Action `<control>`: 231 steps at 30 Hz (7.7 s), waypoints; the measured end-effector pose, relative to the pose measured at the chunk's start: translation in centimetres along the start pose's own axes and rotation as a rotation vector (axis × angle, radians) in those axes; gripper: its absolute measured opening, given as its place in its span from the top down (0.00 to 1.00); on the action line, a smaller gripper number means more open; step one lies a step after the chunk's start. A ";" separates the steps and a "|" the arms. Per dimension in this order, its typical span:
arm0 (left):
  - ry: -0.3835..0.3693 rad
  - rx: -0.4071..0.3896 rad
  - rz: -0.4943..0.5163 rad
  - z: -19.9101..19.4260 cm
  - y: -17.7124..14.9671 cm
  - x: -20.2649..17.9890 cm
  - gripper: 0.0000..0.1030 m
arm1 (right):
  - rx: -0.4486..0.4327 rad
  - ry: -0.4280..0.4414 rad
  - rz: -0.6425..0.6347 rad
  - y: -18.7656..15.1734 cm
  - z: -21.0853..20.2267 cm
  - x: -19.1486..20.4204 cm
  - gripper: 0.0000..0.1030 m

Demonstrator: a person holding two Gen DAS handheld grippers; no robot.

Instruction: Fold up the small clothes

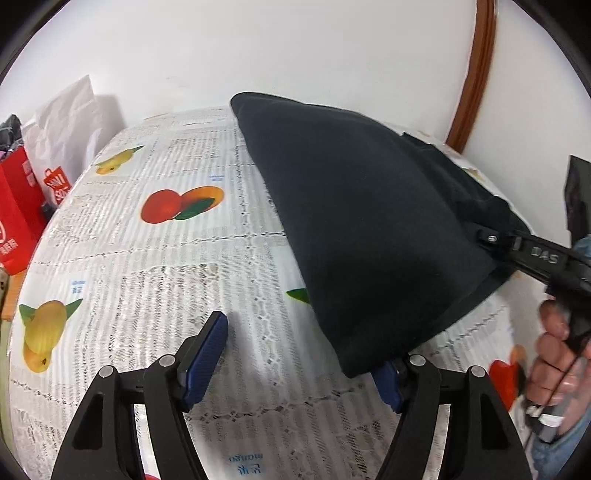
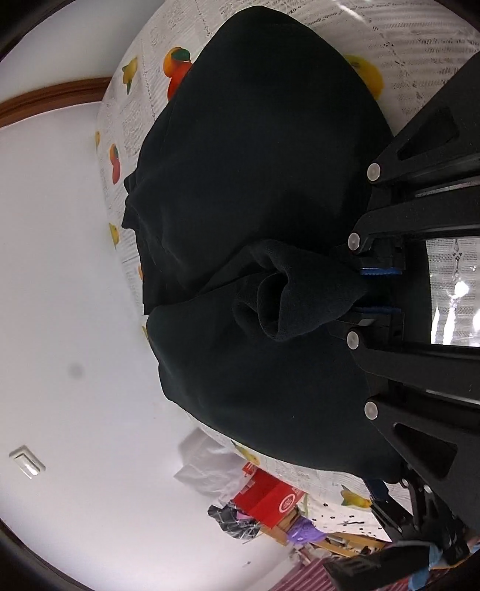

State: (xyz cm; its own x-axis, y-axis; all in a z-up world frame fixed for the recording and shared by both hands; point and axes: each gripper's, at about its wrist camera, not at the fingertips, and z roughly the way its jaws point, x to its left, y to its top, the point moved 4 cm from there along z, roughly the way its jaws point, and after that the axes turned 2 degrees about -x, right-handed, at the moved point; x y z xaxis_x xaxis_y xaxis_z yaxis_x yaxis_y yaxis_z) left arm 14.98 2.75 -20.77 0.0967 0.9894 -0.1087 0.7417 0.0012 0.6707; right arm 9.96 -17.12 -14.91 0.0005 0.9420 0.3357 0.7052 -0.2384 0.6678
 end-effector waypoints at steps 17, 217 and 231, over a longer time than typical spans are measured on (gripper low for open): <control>0.068 0.038 0.059 2.4 1.1 -4.9 0.24 | 0.032 0.011 -0.026 0.8 0.1 0.3 0.89; -0.030 0.088 0.124 -1.1 -0.3 -3.1 0.35 | 0.110 -0.223 -0.223 -2.2 -4.5 -6.9 0.49; -0.001 0.076 0.022 2.9 4.4 -1.1 0.43 | 0.089 -0.188 -0.198 0.6 -0.2 -4.7 0.61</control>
State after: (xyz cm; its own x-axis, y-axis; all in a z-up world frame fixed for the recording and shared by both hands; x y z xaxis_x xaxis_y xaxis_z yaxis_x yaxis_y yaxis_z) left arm 20.06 1.21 -19.83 0.1137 0.9889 -0.0953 0.7875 -0.0313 0.6155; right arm 10.23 -21.76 -15.96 -0.0175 0.9974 0.0699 0.7640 -0.0317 0.6444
